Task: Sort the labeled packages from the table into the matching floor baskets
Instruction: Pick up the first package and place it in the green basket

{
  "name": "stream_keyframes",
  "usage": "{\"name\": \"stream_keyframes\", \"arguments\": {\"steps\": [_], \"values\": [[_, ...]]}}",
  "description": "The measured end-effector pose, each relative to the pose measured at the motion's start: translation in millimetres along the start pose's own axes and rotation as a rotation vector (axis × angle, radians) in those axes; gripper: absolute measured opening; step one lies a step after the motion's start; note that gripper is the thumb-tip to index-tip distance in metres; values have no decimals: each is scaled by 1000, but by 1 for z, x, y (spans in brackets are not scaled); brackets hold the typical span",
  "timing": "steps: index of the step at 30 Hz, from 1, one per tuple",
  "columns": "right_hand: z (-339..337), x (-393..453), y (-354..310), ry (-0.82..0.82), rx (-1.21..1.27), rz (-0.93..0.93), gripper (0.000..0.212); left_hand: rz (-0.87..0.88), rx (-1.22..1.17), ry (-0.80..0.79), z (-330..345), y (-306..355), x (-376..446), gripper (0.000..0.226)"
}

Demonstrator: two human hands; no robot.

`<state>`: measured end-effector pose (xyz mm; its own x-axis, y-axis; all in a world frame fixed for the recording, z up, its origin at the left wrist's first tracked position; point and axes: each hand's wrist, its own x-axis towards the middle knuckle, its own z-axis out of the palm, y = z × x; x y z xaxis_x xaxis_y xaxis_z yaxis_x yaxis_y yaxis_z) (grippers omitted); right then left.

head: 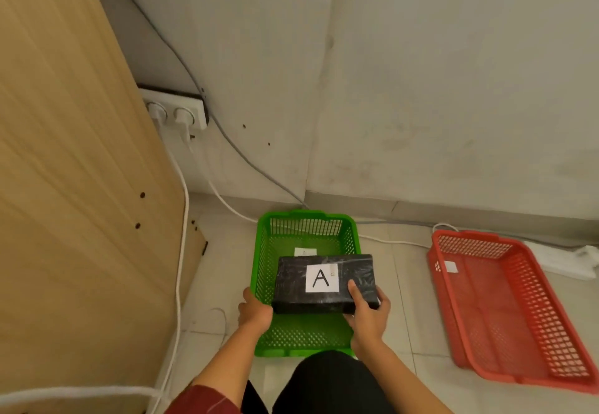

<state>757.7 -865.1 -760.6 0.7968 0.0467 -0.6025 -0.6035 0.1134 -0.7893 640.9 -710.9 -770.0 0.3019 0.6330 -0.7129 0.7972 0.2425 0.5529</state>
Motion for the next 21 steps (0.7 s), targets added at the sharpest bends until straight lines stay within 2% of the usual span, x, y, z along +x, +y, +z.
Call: {"name": "stream_keyframes", "arguments": {"steps": [3, 6, 10, 14, 16, 19, 21], "values": [[7, 7, 18, 24, -59, -38, 68, 106, -56, 11, 2, -17, 5, 56], [20, 11, 30, 42, -122, -87, 71, 164, -86, 36, 1, -23, 10, 56], [30, 14, 43, 80, -188, -6, 71, 186, -70, 29, -1, -28, 15, 57], [28, 20, 42, 99, -537, 75, 85, 202, -75, 0, -3, -30, 19, 58], [28, 22, 37, 47, -685, 82, 89, 202, -80, 3, -2, -30, 20, 58], [29, 21, 34, -55, -1017, -101, 89, 212, -83, 17, -1, -32, 18, 58], [28, 19, 33, -101, -1393, -308, 85, 222, -89, 21, 0, -33, 16, 58]]}}
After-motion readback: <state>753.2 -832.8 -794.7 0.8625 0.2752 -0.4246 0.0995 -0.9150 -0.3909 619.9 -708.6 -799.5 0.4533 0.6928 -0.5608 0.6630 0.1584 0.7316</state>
